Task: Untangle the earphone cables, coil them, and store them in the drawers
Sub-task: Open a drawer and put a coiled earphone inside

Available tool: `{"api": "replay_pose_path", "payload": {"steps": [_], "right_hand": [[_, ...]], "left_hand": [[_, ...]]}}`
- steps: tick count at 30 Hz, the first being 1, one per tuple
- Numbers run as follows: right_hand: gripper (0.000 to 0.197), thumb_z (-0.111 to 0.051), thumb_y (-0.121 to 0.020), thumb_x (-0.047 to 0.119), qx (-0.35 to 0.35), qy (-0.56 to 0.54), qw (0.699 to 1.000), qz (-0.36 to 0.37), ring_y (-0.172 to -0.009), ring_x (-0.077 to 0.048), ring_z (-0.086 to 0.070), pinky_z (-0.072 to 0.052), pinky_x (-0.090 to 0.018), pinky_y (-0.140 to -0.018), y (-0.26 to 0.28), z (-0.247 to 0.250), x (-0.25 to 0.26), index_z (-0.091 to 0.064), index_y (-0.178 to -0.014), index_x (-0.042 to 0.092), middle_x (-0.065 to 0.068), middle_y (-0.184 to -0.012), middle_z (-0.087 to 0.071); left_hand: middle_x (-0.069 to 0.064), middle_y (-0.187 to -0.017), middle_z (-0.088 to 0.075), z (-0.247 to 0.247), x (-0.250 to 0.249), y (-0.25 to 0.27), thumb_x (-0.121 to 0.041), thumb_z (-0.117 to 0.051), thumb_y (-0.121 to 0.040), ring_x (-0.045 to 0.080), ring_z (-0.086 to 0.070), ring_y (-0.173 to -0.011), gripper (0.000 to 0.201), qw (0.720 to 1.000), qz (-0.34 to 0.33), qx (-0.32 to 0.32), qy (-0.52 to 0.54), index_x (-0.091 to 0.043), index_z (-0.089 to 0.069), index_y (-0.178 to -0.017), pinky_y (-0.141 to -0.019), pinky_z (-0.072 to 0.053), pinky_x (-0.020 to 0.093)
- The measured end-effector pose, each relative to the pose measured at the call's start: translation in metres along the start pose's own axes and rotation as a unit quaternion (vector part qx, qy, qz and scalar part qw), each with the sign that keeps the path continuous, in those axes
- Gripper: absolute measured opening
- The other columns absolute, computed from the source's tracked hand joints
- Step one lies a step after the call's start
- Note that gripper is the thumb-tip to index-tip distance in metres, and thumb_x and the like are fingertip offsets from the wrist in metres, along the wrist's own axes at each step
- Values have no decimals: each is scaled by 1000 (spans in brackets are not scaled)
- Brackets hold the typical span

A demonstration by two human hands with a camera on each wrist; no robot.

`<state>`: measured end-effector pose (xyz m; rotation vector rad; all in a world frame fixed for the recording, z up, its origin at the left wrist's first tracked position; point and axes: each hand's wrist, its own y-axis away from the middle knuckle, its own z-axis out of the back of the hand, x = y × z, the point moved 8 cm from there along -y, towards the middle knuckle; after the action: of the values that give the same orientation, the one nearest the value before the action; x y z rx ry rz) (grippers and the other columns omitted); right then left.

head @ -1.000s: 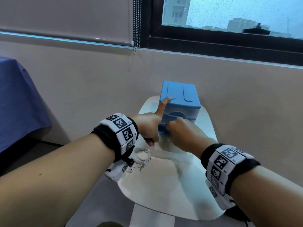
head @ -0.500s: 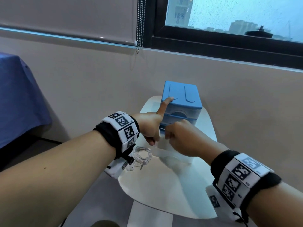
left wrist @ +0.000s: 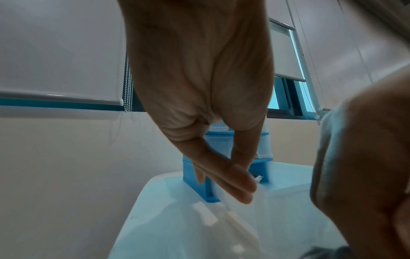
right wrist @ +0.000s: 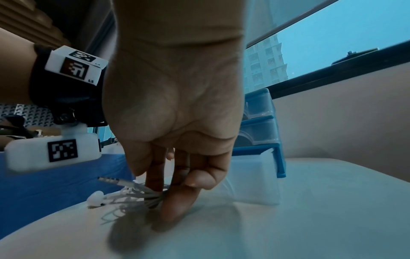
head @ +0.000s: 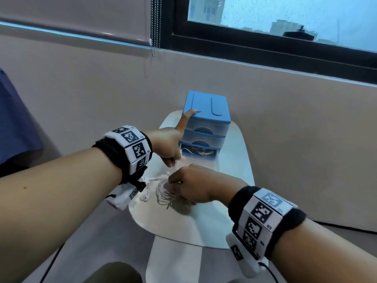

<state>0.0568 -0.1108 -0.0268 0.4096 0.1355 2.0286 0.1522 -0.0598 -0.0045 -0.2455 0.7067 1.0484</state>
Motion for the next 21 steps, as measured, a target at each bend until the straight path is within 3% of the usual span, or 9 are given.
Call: {"api": "replay_pose_path", "payload": {"steps": [2, 3, 5, 9, 12, 14, 16, 18, 21], "right_hand": [[20, -47, -104, 21, 1, 13, 1000, -8, -60, -13, -54, -55, -32, -72, 5, 0, -5, -67, -105, 19, -1, -83, -63], [17, -48, -101, 17, -6, 13, 1000, -13, -55, -11, -57, -57, -31, -64, 7, 0, -7, -65, -102, 20, -3, -88, -65], [13, -52, -98, 14, -37, 11, 999, -23, -54, -12, -58, -54, -28, -52, 9, 4, -9, -62, -104, 20, -2, -90, -60], [16, -58, -100, 31, -116, 45, 991, -45, -78, -25, -56, -45, -32, -66, 12, 10, -5, -60, -107, 17, -4, -98, -56], [13, -60, -97, 24, -126, 37, 989, -64, -76, -23, -45, -35, -29, -62, 17, 11, 1, -54, -106, 17, -1, -95, -41], [30, -61, -93, 13, -116, 7, 991, -72, -81, -22, -42, -36, -30, -68, 20, 10, 2, -53, -122, 12, -2, -102, -38], [35, -61, -91, 9, -108, -7, 991, -79, -84, -23, -44, -38, -31, -72, 20, 8, 0, -54, -125, 8, -6, -106, -45], [27, -62, -90, 12, -98, -7, 992, -83, -84, -25, -48, -42, -31, -72, 19, 2, -4, -61, -117, 8, -10, -110, -55], [15, -68, -87, 16, -106, -5, 990, -98, -85, -26, -58, -52, -32, -71, 22, 5, -13, -68, -102, 12, -8, -98, -61]], "left_hand": [[29, -110, -67, 0, 0, 0, 10, -64, -91, 35, -75, -62, 131, 1000, 3, -3, 1, -69, 31, -136, -63, -65, 44], [29, -110, -67, 0, 0, 1, 10, -64, -91, 34, -75, -62, 131, 1000, 2, -8, -1, -68, 30, -137, -62, -65, 43], [28, -110, -67, 2, -2, 2, 11, -63, -90, 32, -75, -60, 130, 1000, -4, -23, -10, -66, 28, -141, -63, -65, 44], [27, -113, -65, 5, -3, 7, 10, -64, -89, 28, -75, -59, 130, 999, -9, -45, -17, -64, 28, -144, -64, -65, 44], [26, -116, -63, 8, -2, 12, 6, -68, -89, 28, -75, -61, 128, 998, -9, -61, 2, -64, 22, -146, -63, -65, 43], [27, -117, -63, 8, -1, 15, 4, -71, -88, 31, -75, -64, 129, 998, -10, -61, 8, -66, 22, -144, -64, -65, 45], [22, -121, -61, 7, 1, 16, 2, -72, -89, 31, -76, -66, 131, 998, -10, -61, 7, -69, 24, -141, -66, -65, 47], [15, -127, -56, 7, 1, 18, 0, -72, -90, 30, -76, -67, 131, 998, -10, -64, 10, -72, 26, -138, -68, -65, 46], [12, -127, -55, 6, 0, 21, -1, -71, -91, 35, -76, -72, 129, 998, -9, -66, 16, -73, 24, -139, -67, -65, 44]]}}
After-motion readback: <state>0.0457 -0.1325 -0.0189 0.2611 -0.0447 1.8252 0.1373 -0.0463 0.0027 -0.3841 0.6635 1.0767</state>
